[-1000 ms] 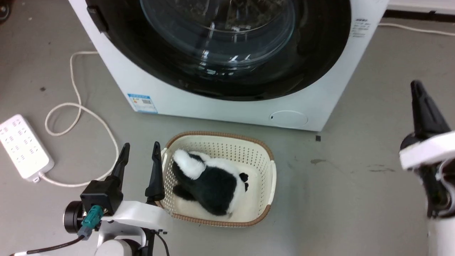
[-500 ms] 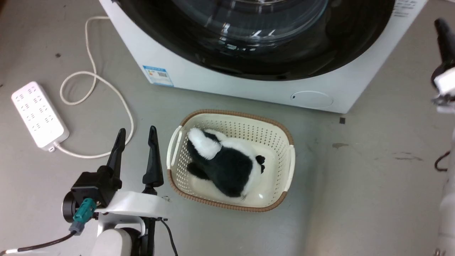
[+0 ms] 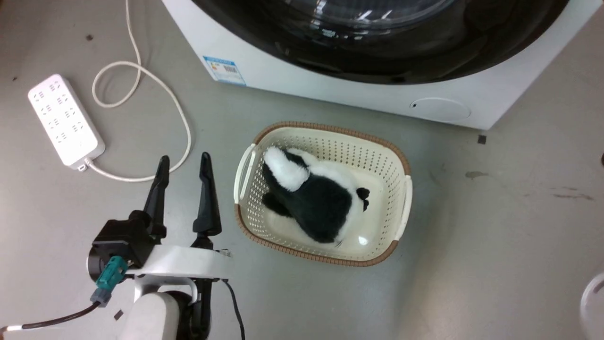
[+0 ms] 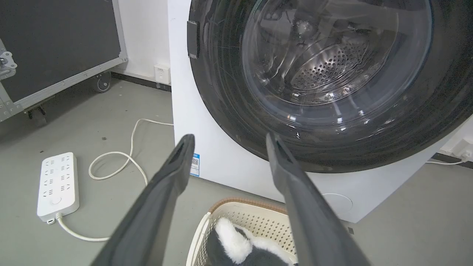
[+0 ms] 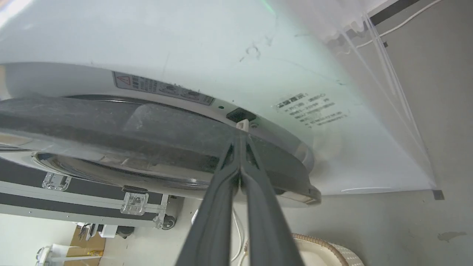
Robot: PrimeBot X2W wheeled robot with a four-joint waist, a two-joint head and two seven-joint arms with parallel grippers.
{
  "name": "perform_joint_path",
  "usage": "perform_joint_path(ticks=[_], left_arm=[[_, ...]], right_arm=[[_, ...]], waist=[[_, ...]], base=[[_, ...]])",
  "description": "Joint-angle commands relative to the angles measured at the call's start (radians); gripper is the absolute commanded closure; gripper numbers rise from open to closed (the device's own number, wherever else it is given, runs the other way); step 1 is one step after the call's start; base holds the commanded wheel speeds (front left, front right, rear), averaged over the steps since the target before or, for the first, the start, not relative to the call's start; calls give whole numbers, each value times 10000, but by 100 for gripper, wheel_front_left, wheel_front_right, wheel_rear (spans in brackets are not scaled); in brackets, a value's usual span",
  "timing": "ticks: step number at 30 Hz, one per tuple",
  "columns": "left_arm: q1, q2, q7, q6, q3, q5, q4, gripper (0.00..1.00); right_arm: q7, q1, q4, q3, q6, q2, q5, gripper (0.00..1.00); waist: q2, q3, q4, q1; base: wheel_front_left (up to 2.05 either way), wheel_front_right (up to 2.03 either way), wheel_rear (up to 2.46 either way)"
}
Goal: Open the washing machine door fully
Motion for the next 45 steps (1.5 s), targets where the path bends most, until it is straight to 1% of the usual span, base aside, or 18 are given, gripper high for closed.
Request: perform_joint_path(ticks=[1,12,13,14,15,16,18,20,21,22,24,29,32,35,37,40,45], left_arm=[[-225,8,-117,71,-111,-125,-46,0],[-521,9,-347,193,-299,-424,-89,0],[-521,9,-347,193,-299,-424,-89,0],[-564,9,-389,227,-309,-480,-106,0],[-564,9,-389,227,-309,-480,-106,0],[-592,9,-431,259,-322,-518,-110,0],[-599,9,-452,271,-331,-540,-102,0],[-593,10,-493,296,-342,-586,-83,0],[-567,10,-535,310,-363,-635,-56,0],[-567,10,-535,310,-363,-635,-56,0],[-530,10,-577,297,-411,-657,-3,0],[-329,10,-681,302,-535,-667,97,0],[-123,10,-682,252,-542,-613,198,0],[49,10,-682,178,-555,-546,303,0],[163,10,-682,138,-551,-506,374,0],[319,10,-682,81,-529,-460,486,0],[556,10,-682,11,-534,-413,599,0]], right_arm=[[413,-626,404,-301,-4,-126,39,100],[1980,-2288,1423,-1577,-4,-92,177,100],[1980,-2288,1423,-1577,-4,-92,177,100],[2284,-2438,1540,-1816,-4,-100,205,100],[2284,-2438,1540,-1816,-4,-100,205,100],[2674,-2487,1680,-2057,-5,-121,227,100],[2884,-2488,1747,-2198,-5,-134,245,100],[3291,-2420,1817,-2435,-5,-138,245,100],[3684,-2273,1807,-2663,-5,-96,244,100],[3684,-2273,1807,-2663,-5,-96,244,100],[4017,-2049,1711,-2904,-5,-17,264,100],[4892,-1144,1148,-3165,-6,358,447,100],[5120,-388,689,-3237,-6,590,683,100],[5317,293,351,-3211,-6,724,945,100],[5459,755,179,-3018,-6,762,1170,100],[5593,1415,369,-2208,-6,772,2029,100],[5164,2395,703,-574,-6,775,3690,100]], waist=[[0,173,118,-1],[0,651,472,-1],[0,651,472,-1],[0,677,538,-1],[0,677,538,-1],[0,657,608,-1],[0,627,644,-1],[0,538,696,-1],[0,416,729,-1],[0,416,729,-1],[0,250,760,-1],[0,-299,723,-1],[0,-746,613,-1],[0,-1170,520,-1],[0,-1424,468,-1],[0,-1753,425,-1],[0,-2166,389,-1]], base=[[0,0,0],[0,0,0],[0,0,0],[0,0,0],[0,0,0],[0,0,0],[0,0,0],[0,0,0],[0,0,0],[0,0,0],[0,0,0],[0,0,0],[0,0,0],[0,0,0],[0,0,0],[0,0,0],[0,0,0]])
